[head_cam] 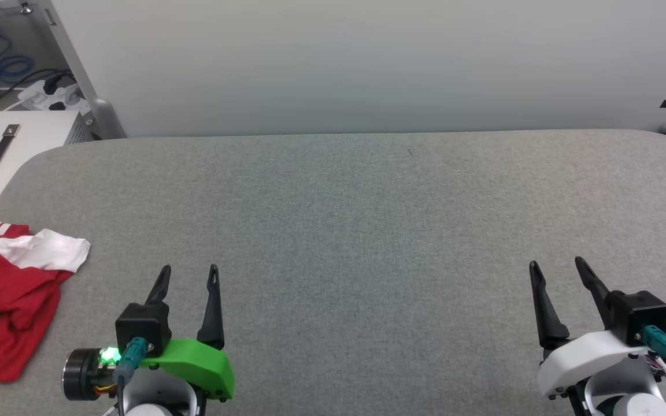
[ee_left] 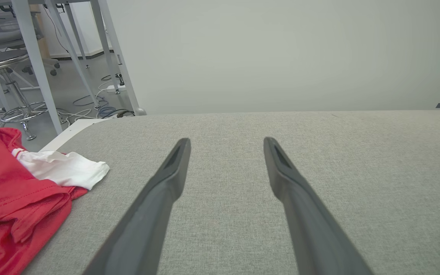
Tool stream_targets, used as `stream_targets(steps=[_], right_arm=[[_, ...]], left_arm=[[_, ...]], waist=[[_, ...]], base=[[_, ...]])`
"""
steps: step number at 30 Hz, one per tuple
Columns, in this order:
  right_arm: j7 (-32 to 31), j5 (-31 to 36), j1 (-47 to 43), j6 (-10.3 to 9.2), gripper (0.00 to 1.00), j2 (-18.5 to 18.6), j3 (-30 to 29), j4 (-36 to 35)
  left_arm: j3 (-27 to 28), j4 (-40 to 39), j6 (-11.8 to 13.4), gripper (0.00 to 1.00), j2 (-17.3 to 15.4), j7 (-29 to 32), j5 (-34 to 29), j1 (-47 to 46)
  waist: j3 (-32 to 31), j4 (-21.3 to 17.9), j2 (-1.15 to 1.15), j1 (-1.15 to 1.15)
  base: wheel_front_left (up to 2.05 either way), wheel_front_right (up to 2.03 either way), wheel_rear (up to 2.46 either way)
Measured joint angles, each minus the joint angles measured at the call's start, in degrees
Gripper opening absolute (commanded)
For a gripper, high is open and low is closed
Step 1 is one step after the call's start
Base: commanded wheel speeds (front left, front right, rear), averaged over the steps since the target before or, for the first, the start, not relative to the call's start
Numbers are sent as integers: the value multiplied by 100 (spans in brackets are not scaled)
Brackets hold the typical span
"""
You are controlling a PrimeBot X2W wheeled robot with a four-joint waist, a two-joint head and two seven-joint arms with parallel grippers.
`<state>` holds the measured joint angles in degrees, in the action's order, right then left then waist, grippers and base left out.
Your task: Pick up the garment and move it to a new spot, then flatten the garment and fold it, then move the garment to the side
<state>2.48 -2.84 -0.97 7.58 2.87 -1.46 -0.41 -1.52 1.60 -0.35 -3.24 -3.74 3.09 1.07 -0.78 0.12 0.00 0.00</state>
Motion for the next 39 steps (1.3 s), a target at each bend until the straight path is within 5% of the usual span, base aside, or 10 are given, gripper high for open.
stream_targets(steps=[27, 39], right_arm=[[99, -155, 0, 0, 100, 0, -137, -341], [115, -127, 4, 0, 100, -1, 60, -446]], left_arm=[[-42, 289, -93, 100, 0, -335, 248, -97], [23, 354, -88, 100, 0, -477, 353, -233]], waist=[[3, 17, 0, 0], [40, 412, 0, 0]], base=[[0, 0, 0], [0, 0, 0]])
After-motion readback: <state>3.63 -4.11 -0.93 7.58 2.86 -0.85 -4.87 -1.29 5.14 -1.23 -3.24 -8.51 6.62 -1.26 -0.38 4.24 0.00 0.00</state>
